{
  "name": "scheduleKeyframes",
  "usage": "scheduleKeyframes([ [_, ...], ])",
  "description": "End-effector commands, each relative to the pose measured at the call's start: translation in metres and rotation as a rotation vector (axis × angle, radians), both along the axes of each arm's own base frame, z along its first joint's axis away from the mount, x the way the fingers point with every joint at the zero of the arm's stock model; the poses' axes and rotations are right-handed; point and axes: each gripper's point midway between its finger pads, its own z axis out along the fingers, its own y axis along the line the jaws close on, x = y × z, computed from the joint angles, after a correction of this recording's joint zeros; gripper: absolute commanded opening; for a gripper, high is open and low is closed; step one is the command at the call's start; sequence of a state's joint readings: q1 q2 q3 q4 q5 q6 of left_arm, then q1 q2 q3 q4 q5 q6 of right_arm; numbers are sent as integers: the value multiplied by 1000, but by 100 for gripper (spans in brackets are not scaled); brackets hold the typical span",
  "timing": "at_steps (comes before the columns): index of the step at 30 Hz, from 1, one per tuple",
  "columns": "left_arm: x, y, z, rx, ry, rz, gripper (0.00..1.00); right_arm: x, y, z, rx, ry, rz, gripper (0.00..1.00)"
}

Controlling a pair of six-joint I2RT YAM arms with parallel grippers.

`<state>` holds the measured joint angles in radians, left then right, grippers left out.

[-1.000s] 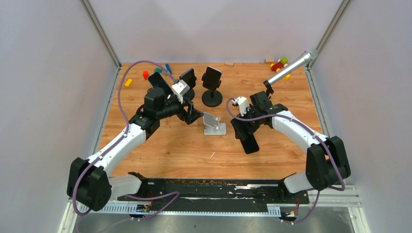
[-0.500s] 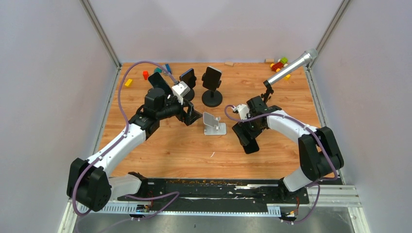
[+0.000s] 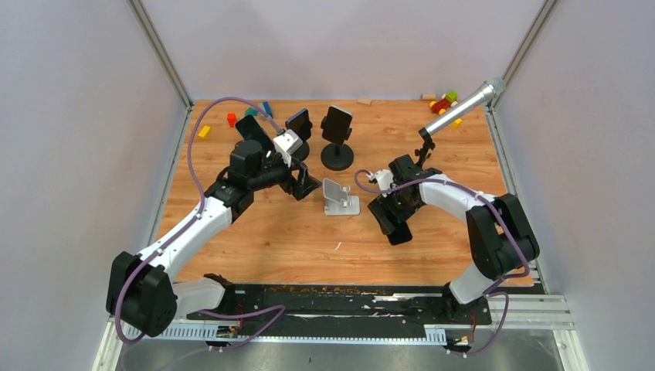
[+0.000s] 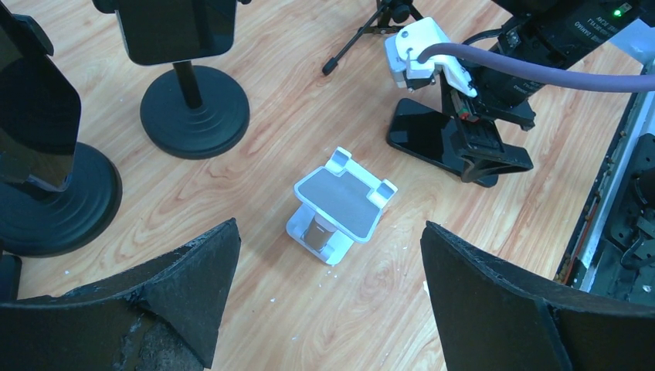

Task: Place the phone on the phone stand
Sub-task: Pick up the phone at the center of the board.

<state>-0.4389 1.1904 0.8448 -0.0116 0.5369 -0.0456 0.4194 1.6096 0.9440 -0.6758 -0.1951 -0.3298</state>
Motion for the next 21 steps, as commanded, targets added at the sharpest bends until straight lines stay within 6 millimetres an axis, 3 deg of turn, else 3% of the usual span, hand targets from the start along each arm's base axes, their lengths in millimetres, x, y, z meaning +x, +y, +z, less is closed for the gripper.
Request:
scheduleKeyframes([
  [1,-3,-2,13,-16,-57,-20,94,18,10,5,-1,-54,-11,100],
  [17,-7,-2,19,-28,-76,-31,94,17,-1,-19,-126,-55,-5,92],
  [21,-8,-1,19,-24,-84,-32,94,22,0,-15,-117,-83,4,84],
])
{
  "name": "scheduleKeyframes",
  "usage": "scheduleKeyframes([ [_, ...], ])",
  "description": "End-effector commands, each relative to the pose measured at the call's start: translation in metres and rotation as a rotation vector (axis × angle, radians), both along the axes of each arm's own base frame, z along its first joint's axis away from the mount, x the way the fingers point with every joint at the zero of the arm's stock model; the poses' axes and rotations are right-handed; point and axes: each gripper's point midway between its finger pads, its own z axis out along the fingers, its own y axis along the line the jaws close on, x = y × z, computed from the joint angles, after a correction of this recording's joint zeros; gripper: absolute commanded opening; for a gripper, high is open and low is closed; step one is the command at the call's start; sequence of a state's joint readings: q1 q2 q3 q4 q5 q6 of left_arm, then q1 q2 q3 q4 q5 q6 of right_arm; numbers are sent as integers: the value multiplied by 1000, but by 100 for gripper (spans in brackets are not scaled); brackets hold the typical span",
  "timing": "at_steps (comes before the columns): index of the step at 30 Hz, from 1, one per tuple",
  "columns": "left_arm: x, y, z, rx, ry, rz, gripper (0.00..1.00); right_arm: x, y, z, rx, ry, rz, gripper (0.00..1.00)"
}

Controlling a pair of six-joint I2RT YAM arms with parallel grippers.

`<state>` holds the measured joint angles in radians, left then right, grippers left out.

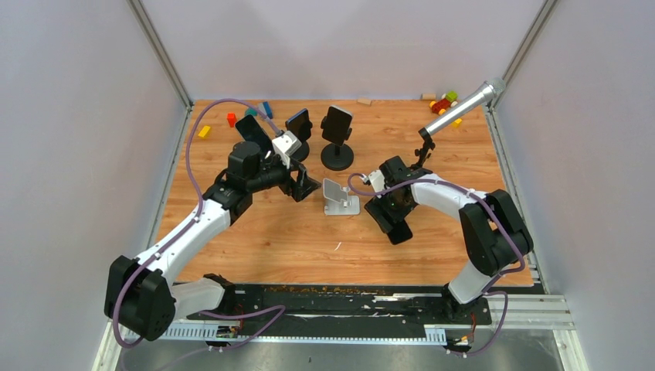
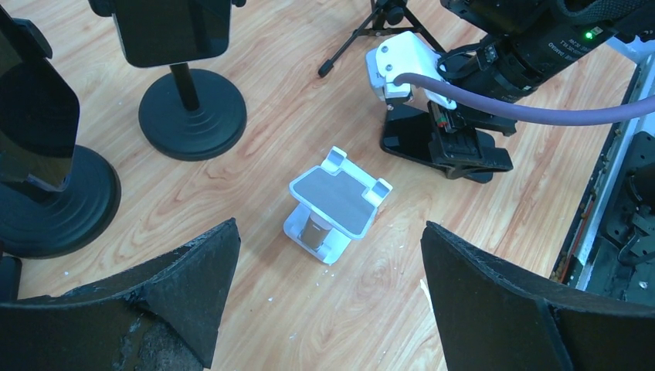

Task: Place the phone on the phone stand
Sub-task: Pick up the phone at the center of the board.

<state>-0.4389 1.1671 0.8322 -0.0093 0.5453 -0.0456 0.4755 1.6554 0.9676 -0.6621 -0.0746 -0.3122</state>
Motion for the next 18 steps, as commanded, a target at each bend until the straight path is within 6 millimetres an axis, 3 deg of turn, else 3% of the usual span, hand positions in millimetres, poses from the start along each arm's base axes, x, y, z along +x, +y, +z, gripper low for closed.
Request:
scheduleKeyframes([
  [1,-3,-2,16,-15,-75,-24,94,16,0,-6,-6,-57,2,82],
  [8,-4,-1,16,-15,-81,-26,94,25,5,11,72,-93,37,53],
  [18,-1,-2,10,-8,-71,-23,94,30,8,26,104,-147,65,37],
])
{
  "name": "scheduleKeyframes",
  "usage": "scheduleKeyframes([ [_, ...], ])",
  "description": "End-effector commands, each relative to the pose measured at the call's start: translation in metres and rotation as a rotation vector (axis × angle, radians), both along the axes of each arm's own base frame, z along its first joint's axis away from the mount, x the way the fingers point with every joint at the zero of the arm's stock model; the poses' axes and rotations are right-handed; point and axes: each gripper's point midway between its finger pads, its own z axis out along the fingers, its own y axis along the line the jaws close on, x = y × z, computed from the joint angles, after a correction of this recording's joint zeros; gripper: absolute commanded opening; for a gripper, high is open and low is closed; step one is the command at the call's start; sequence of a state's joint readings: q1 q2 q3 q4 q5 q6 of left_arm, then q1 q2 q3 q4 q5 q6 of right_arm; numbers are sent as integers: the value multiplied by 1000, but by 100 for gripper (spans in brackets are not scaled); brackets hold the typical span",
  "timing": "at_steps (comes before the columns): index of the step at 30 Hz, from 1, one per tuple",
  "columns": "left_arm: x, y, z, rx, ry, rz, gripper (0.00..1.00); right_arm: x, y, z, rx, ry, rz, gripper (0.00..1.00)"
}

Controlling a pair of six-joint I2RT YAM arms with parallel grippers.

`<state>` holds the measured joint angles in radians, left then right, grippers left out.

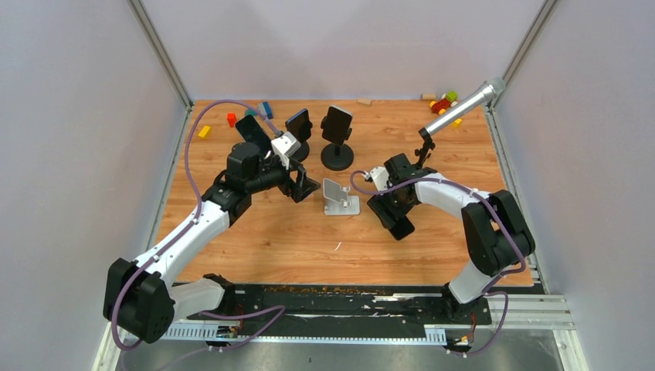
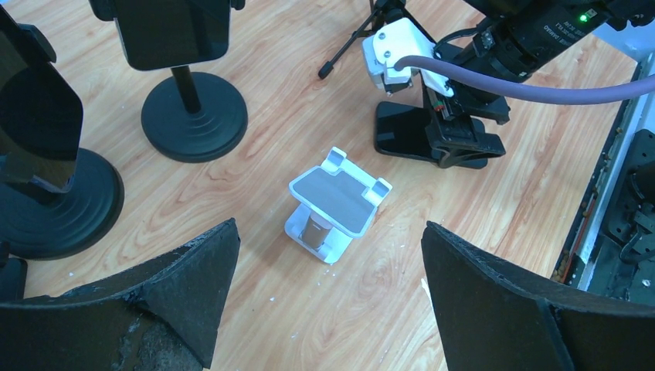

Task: Place the phone on the phone stand
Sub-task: Pick up the phone at the center of the board.

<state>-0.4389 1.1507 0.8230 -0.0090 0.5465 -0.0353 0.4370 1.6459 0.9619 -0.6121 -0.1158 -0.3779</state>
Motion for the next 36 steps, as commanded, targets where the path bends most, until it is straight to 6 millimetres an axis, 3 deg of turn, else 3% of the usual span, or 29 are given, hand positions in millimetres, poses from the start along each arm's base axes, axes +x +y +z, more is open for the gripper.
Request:
scheduleKeyframes([
  [1,1,-4,7,-8,-51,-19,94,17,10,26,69,-112,29,36],
  [12,4,-8,4,-21,-24,-26,94,18,18,58,145,-199,58,32],
  [19,4,-22,-2,-56,61,-74,92,21,35,100,257,-291,105,31],
  [25,-3,-49,-6,-28,152,-146,88,24,56,146,355,-386,172,31],
  [36,7,-101,22,-114,327,-172,84,26,83,209,442,-543,256,30],
])
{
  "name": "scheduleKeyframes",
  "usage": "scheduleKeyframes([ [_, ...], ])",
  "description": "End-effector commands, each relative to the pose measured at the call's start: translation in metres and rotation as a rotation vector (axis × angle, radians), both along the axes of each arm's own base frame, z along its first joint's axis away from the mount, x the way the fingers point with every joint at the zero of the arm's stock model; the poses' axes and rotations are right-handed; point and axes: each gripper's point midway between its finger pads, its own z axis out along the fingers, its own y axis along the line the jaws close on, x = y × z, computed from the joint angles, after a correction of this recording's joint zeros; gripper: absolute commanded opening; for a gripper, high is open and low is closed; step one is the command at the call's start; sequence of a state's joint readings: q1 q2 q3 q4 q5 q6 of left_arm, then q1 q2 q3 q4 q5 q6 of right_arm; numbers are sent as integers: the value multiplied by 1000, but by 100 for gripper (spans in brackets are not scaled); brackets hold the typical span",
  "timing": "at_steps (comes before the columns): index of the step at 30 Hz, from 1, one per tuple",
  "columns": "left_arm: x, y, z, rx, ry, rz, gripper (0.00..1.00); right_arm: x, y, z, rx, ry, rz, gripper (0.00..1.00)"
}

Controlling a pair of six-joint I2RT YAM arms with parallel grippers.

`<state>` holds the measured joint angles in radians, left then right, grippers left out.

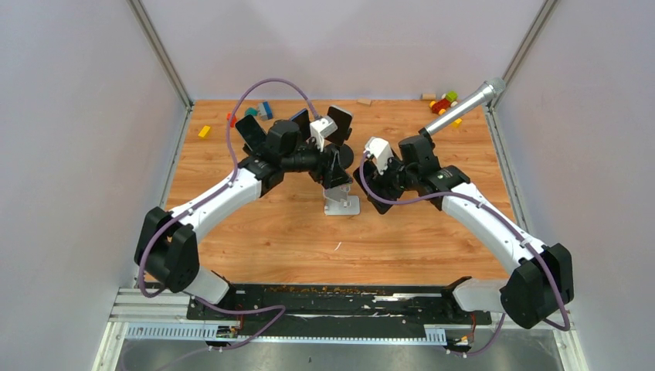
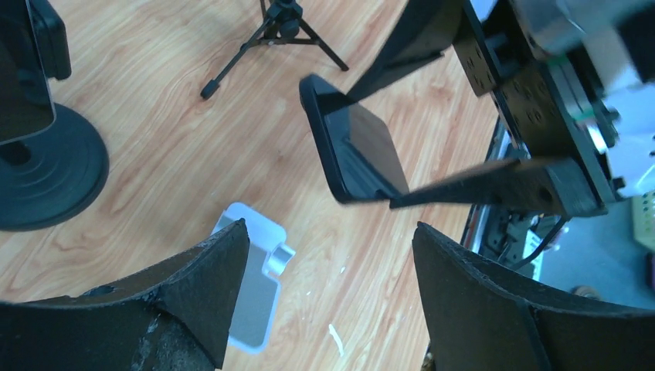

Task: Place the phone on the phone stand
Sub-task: Pick up the phone at the center of the board.

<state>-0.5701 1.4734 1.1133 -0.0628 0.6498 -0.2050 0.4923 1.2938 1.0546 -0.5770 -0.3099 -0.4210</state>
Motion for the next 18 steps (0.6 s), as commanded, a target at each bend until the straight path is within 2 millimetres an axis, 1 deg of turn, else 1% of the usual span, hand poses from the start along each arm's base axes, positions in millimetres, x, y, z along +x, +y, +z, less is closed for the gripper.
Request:
scheduleKeyframes([
  [1,4,-21,13,-42,126,12,84,13,22,62,105,-176,55,30],
  [2,4,-26,18,-49,139,10,83,13,23,65,109,-183,58,30],
  [5,8,-36,14,-55,193,22,83,10,27,69,115,-191,70,30],
  [7,14,-42,17,-66,215,33,82,8,29,69,116,-192,77,30],
  [8,15,-45,13,-67,246,40,81,7,30,69,115,-192,80,30],
  [9,16,-48,16,-73,256,39,79,7,31,69,113,-191,82,30],
  [10,17,-50,12,-71,282,43,78,7,31,68,111,-193,82,30],
  [11,17,-53,14,-74,289,37,77,6,32,68,109,-192,82,30],
  [12,17,-55,10,-72,307,40,76,6,32,67,106,-193,84,30],
  [14,16,-59,9,-79,324,36,75,5,33,66,102,-193,86,30],
  [18,13,-63,4,-85,362,38,69,5,33,63,93,-193,83,29],
])
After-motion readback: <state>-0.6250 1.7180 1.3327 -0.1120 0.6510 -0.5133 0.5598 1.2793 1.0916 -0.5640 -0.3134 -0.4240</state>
